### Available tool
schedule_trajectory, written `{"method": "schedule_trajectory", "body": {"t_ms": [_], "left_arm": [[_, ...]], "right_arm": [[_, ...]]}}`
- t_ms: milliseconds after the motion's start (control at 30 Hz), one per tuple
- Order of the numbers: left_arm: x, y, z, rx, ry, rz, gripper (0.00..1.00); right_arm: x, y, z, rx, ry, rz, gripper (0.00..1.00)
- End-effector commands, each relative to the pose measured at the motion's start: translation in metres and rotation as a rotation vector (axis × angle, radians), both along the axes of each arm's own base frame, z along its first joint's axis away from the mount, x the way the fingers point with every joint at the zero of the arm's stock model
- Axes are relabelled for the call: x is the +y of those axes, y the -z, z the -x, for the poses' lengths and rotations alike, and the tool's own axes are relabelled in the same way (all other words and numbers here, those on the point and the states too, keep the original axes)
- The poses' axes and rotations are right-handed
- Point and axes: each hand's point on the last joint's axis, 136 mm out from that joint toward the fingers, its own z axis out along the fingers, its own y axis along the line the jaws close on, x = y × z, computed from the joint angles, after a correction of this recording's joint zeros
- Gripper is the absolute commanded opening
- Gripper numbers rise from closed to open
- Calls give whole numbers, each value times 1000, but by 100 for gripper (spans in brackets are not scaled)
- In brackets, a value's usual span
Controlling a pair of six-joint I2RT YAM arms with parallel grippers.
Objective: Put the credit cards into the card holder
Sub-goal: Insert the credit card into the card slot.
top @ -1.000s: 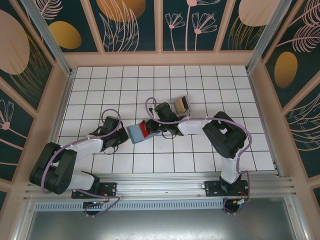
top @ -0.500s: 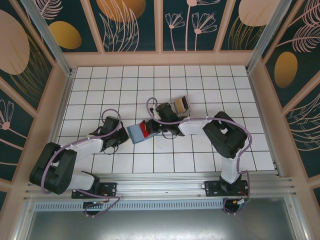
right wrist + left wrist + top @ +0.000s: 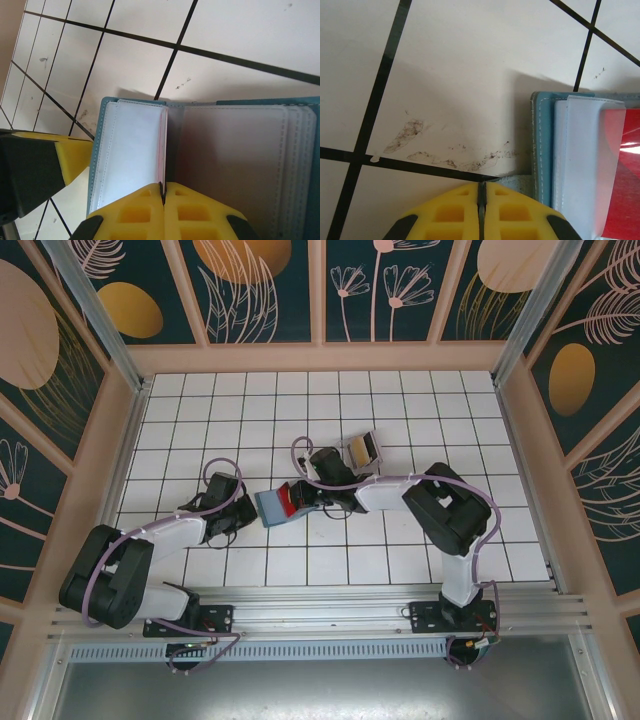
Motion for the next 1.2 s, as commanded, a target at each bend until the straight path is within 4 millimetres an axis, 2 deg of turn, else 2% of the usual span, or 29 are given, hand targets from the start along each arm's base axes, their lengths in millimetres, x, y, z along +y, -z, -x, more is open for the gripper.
{"method": "schedule_trajectory", "body": {"t_ms": [0, 300, 433, 567, 1033, 1167], "left_arm": [[-10, 6, 14, 62, 55, 24, 6], [-10, 6, 14, 63, 59, 19, 6], [-11, 6, 13, 62, 59, 21, 6], [-10, 3, 12, 56, 57, 17, 6], [-8, 7, 17, 66, 50, 16, 6], [-7, 7, 18, 66, 49, 18, 6]], "right_arm": [[6, 15, 11, 43, -16, 28, 0], [-15, 3, -11, 17, 80, 18, 0], [-12, 2, -9, 23, 68, -3, 0], [-19, -3, -12, 2, 88, -10, 0], [-9, 11, -5, 55, 56, -46, 0], [-8, 15, 3, 64, 36, -32, 0]]}}
